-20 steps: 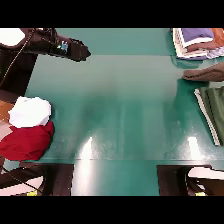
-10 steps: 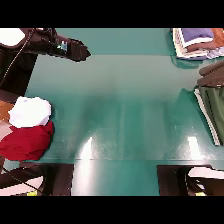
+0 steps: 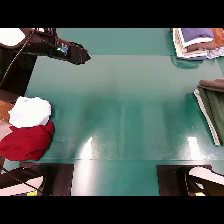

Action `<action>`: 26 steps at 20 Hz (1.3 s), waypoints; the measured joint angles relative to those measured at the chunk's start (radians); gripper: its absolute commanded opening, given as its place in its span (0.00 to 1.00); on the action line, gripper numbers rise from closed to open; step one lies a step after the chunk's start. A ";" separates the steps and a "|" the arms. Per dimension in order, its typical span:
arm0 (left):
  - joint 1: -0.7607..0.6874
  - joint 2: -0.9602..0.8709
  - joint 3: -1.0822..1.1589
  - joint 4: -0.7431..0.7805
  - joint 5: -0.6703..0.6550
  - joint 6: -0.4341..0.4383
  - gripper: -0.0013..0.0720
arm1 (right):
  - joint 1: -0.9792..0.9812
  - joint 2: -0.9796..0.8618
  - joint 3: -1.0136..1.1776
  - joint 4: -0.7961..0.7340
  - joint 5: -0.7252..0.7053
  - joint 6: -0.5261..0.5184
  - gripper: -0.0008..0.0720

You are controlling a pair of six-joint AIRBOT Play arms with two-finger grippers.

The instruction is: Fold the shirts.

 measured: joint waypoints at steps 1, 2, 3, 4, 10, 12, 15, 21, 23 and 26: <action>0.000 0.000 0.000 0.000 -0.002 0.000 0.05 | -0.023 0.026 -0.040 -0.024 0.002 0.003 0.03; 0.000 0.000 0.000 0.001 -0.002 0.001 0.05 | -0.048 0.051 -0.085 -0.048 0.003 0.008 0.08; 0.000 0.000 0.000 0.001 -0.003 0.001 0.05 | -0.071 0.074 -0.127 -0.071 0.004 0.010 0.20; 0.000 0.000 0.000 0.001 -0.004 0.002 0.05 | -0.092 0.097 -0.169 -0.090 0.005 0.014 0.23; 0.000 0.000 0.000 0.001 -0.014 0.024 0.05 | -0.182 0.187 -0.373 -0.222 0.015 0.027 0.66; 0.000 0.000 0.000 0.001 -0.016 0.027 0.05 | -0.197 0.198 -0.408 -0.244 0.018 0.041 0.66; 0.000 0.000 0.000 0.001 -0.017 0.027 0.05 | -0.198 0.207 -0.420 -0.183 0.013 0.074 0.66; 0.000 0.000 0.000 0.000 -0.042 0.028 0.05 | 0.015 0.212 -0.401 0.068 0.014 0.097 0.58; 0.000 0.000 0.000 -0.001 -0.043 0.028 0.05 | 0.130 0.212 -0.398 0.106 0.010 0.099 0.12; 0.000 0.000 0.000 -0.003 -0.020 0.028 0.05 | 0.304 0.212 -0.397 0.136 -0.002 0.104 0.03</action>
